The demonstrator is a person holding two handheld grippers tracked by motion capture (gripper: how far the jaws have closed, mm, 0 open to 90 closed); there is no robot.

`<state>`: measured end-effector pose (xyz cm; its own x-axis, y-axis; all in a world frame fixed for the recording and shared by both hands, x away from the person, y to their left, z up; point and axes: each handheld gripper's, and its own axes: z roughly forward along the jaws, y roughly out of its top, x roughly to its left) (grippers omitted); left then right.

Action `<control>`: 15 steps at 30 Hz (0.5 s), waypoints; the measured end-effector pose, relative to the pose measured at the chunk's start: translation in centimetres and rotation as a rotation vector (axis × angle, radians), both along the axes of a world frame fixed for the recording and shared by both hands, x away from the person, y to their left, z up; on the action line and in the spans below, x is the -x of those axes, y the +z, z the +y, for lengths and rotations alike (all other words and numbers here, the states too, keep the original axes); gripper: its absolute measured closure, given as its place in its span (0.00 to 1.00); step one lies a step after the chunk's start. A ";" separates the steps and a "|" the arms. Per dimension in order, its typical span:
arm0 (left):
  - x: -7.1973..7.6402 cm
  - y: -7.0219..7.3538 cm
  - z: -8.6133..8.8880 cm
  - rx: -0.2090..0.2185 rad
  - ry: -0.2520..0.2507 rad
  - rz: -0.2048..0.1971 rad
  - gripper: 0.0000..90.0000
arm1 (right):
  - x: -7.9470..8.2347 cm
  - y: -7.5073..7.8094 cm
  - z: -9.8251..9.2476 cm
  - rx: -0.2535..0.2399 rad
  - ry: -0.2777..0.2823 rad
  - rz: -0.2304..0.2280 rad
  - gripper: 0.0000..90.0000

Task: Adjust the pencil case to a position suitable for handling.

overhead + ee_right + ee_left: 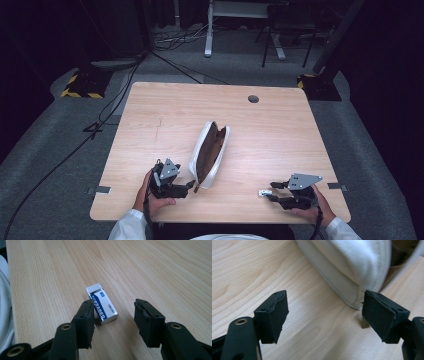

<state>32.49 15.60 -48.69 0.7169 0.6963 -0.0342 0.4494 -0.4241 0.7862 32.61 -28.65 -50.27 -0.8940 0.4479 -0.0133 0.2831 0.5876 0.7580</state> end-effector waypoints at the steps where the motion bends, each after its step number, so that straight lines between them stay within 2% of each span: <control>1: 0.2 0.1 0.1 0.015 -0.004 0.005 0.24 | 0.0 0.0 0.0 0.000 0.000 0.000 0.57; 6: 0.4 0.8 -0.3 0.080 -0.009 -0.003 0.23 | 0.0 0.0 0.0 -0.001 0.000 -0.002 0.57; 10: 0.1 1.1 -1.2 0.052 -0.019 -0.035 0.22 | 0.0 0.0 0.0 0.000 -0.003 -0.003 0.56; 14: -0.3 1.2 -1.5 0.065 -0.002 -0.039 0.23 | 0.0 0.0 0.0 0.001 -0.025 -0.013 0.57; 15: -0.4 1.3 -1.7 0.055 -0.003 -0.055 0.24 | -0.1 0.0 -0.1 0.002 -0.029 -0.012 0.58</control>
<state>32.85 13.89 -47.37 0.7209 0.6923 -0.0327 0.4037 -0.3811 0.8317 32.67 -28.71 -50.27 -0.8806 0.4733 -0.0251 0.2906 0.5810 0.7602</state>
